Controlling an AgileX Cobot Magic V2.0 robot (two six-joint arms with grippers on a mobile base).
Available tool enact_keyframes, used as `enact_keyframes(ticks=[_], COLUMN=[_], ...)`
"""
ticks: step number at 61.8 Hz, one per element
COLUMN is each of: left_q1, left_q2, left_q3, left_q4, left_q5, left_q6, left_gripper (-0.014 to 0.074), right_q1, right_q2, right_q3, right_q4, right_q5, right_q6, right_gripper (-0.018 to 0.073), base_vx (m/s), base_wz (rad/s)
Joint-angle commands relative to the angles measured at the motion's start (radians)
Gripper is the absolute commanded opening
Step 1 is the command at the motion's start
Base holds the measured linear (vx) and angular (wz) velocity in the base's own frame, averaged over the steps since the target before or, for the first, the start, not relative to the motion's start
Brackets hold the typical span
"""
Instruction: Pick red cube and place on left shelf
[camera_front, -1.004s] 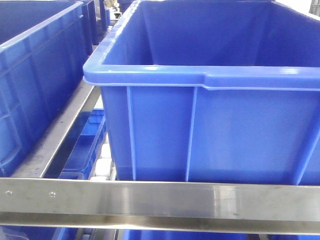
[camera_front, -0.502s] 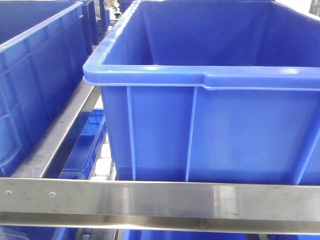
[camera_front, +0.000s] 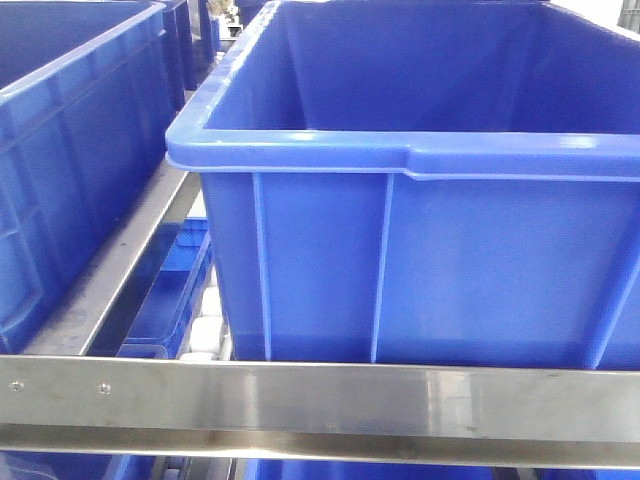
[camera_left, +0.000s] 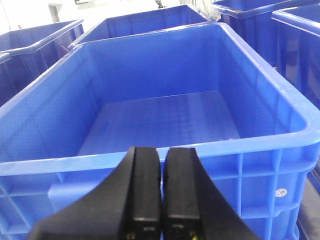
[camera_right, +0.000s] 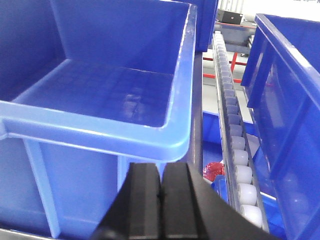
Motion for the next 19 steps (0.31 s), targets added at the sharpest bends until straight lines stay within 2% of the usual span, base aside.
enact_keyframes(ticks=[1,19], left_q1=[-0.005,-0.005], left_q2=[0.007,0.007], left_q3=[0.022,0.022], left_q4=[-0.005,-0.005], left_q5=[-0.091,-0.091], left_q6=[0.001,0.001], left_gripper=[0.0106,0.0106], right_q1=[-0.005,-0.005], right_q2=[-0.018,-0.018], right_q3=[-0.024,-0.024], right_q4=[-0.002,-0.002], right_q5=[-0.083,-0.083], right_q6=[-0.012,-0.012], right_gripper=[0.0060,0.0060], base_vx=[0.00,0.00], base_wz=[0.00,0.00])
